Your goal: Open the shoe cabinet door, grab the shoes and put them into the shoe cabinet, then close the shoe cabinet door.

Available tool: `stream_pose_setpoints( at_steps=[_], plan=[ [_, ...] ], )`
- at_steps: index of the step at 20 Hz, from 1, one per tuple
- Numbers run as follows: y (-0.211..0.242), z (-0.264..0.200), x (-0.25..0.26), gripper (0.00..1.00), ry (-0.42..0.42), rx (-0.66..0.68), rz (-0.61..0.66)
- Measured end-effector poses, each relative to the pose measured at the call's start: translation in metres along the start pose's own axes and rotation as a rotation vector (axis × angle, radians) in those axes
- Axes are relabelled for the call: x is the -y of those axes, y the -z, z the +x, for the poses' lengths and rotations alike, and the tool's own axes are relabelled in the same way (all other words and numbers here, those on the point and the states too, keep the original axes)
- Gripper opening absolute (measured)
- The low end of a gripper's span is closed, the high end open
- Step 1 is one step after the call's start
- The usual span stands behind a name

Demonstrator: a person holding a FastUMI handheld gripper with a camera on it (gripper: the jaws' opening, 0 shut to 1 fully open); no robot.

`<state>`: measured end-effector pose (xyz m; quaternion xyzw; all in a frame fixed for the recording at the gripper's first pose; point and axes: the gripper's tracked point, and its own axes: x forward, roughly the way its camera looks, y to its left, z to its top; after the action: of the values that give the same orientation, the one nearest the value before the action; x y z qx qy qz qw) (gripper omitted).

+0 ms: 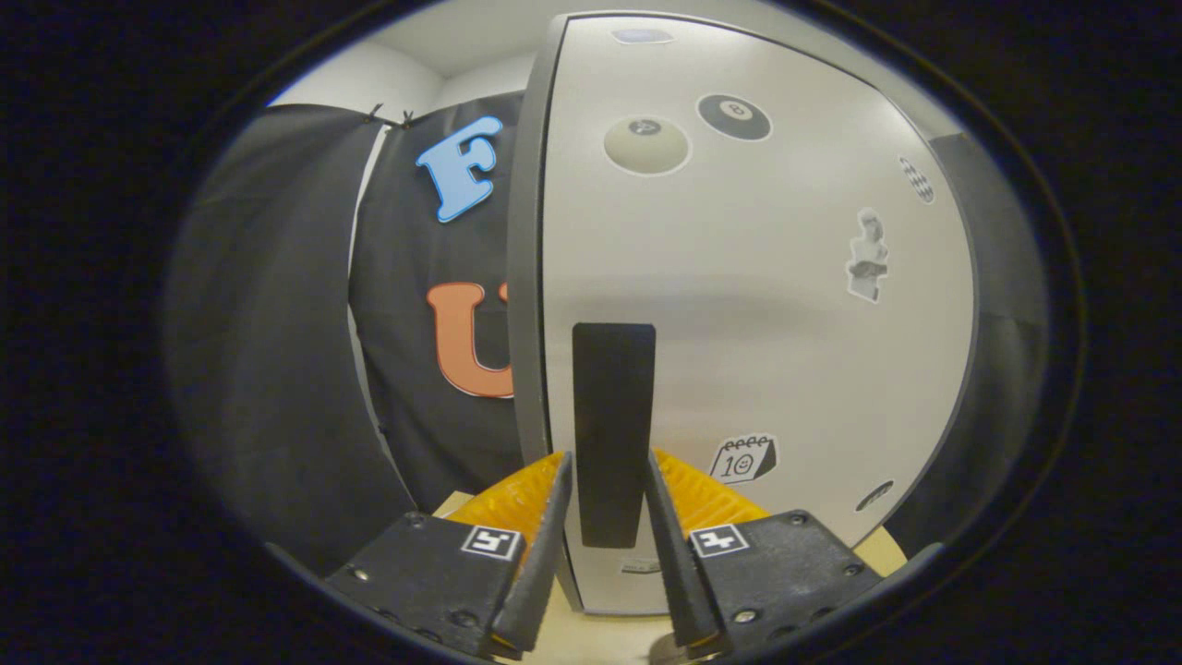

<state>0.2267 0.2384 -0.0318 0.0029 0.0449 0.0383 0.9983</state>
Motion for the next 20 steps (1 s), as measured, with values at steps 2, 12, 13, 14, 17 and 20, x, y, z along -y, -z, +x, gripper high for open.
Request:
stream_pose_setpoints(
  at_steps=[2,12,13,14,17,20],
  plan=[
    [0.001,-0.003,0.002,0.4,0.006,-0.005,-0.014],
    [0.011,-0.065,0.008,0.26,-0.173,-0.025,-0.031],
    [0.014,-0.073,0.01,0.25,-0.188,-0.027,-0.038],
    [0.015,-0.082,0.013,0.25,-0.199,-0.027,-0.043],
    [0.02,-0.11,0.021,0.25,-0.23,-0.027,-0.054],
    [0.024,-0.136,0.031,0.25,-0.259,-0.033,-0.051]
  ],
)
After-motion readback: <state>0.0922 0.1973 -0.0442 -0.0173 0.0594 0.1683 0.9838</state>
